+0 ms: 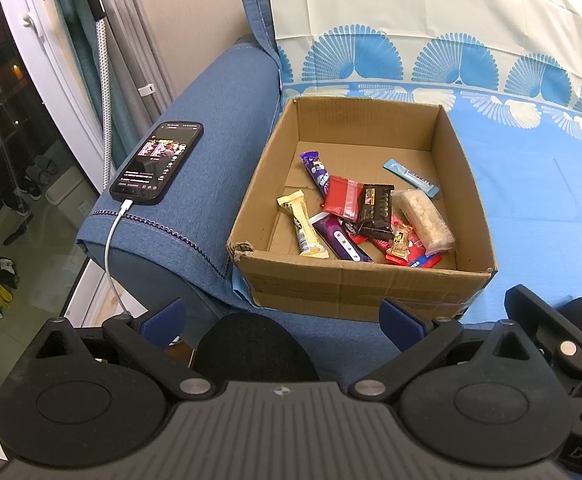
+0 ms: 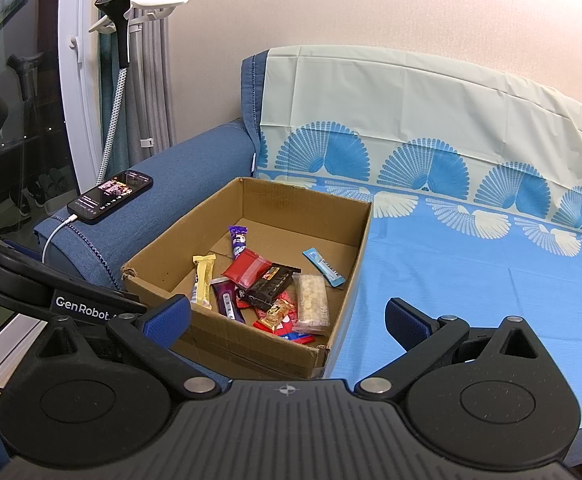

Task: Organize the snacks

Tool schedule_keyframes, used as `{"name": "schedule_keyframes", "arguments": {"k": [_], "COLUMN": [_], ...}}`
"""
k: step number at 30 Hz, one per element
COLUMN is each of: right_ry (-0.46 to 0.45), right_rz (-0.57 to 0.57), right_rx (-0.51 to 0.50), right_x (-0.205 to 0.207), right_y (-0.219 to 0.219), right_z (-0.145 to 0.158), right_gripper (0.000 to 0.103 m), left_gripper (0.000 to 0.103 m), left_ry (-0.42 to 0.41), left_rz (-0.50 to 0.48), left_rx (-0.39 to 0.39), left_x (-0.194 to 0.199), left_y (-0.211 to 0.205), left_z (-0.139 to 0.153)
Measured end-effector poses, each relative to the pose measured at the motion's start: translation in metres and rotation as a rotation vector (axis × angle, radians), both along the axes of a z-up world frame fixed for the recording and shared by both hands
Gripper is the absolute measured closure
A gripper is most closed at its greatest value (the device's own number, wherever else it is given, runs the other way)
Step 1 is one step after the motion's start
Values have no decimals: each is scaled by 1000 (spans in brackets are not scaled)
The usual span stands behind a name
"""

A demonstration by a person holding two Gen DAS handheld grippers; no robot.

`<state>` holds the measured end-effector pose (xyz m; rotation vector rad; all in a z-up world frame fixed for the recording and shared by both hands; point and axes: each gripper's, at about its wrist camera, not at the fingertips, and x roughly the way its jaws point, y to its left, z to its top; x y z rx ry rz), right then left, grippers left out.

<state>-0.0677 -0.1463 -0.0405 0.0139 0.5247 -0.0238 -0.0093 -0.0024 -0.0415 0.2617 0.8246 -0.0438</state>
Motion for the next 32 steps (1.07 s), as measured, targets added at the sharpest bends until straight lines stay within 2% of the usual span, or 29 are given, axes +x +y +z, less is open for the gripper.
{"name": "schedule_keyframes", "arguments": {"k": [32], "right_ry": [2], "right_rz": [0], "right_rx": [3], "right_x": [0], "right_y": [1], "right_z": [-1], "right_gripper": [1], "left_gripper": [0], "left_ry": [20], "left_rz": [10], "left_rx": [7], "left_x": [1], "left_y": [-1], "left_z": [-5]}}
